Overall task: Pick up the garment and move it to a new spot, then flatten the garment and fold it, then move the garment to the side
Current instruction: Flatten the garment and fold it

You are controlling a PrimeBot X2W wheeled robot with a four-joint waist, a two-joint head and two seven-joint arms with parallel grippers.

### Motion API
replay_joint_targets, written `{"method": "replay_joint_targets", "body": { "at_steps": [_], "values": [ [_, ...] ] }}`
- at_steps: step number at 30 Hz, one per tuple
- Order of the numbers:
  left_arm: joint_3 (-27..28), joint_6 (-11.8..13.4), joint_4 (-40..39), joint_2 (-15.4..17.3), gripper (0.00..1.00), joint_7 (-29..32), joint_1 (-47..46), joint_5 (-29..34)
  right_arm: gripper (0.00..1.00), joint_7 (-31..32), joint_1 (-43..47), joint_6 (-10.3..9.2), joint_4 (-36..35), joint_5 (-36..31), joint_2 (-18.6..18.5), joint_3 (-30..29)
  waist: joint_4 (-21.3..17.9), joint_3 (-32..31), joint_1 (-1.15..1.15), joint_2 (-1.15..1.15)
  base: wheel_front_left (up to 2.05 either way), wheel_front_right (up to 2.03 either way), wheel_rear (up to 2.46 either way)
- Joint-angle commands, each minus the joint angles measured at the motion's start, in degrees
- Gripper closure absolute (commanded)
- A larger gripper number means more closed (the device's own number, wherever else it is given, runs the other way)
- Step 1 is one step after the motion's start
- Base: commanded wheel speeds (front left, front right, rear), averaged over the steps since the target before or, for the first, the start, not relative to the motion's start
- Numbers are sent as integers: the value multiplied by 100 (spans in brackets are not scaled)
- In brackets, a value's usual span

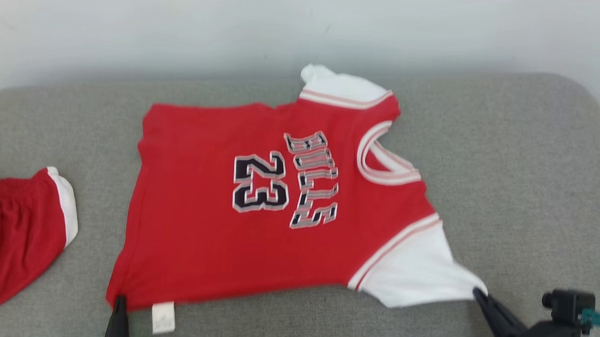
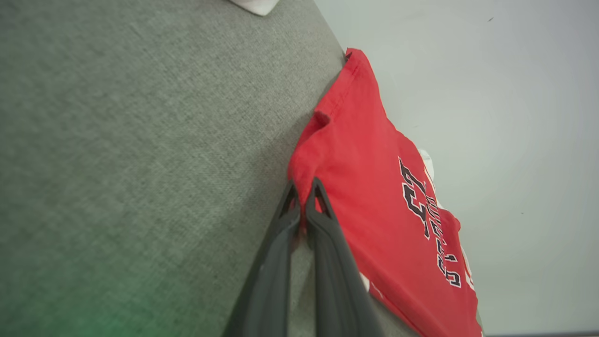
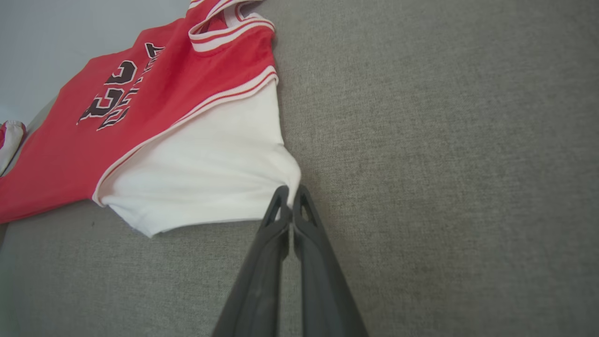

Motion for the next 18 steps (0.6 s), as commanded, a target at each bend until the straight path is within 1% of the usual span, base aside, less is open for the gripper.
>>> {"method": "replay_joint_targets", "body": {
  "at_steps": [1, 3, 7, 10, 18],
  "values": [
    [197, 3, 12, -35, 100, -7, 226, 61, 100, 23, 158, -8, 13, 38, -87, 41, 6, -240, 1, 2, 0, 0, 0],
    [403, 2, -4, -135, 100, -8, 476, 185, 100, 49, 315, -8, 38, 118, -84, 106, 18, -341, 1, 2, 0, 0, 0],
    [588, 3, -6, -249, 100, -9, 861, 391, 100, 28, 546, -8, 104, 215, -67, 175, 41, -531, 1, 2, 0, 0, 0],
    [607, 3, -2, -297, 100, -8, 1107, 593, 100, 49, 674, -8, 132, 258, -83, 231, 75, -622, 1, 2, 0, 0, 0],
    [975, 4, -21, -427, 100, -9, 1399, 767, 100, 106, 894, -8, 7, 368, -203, 277, 141, -735, 1, 2, 0, 0, 0]
  ]
}}
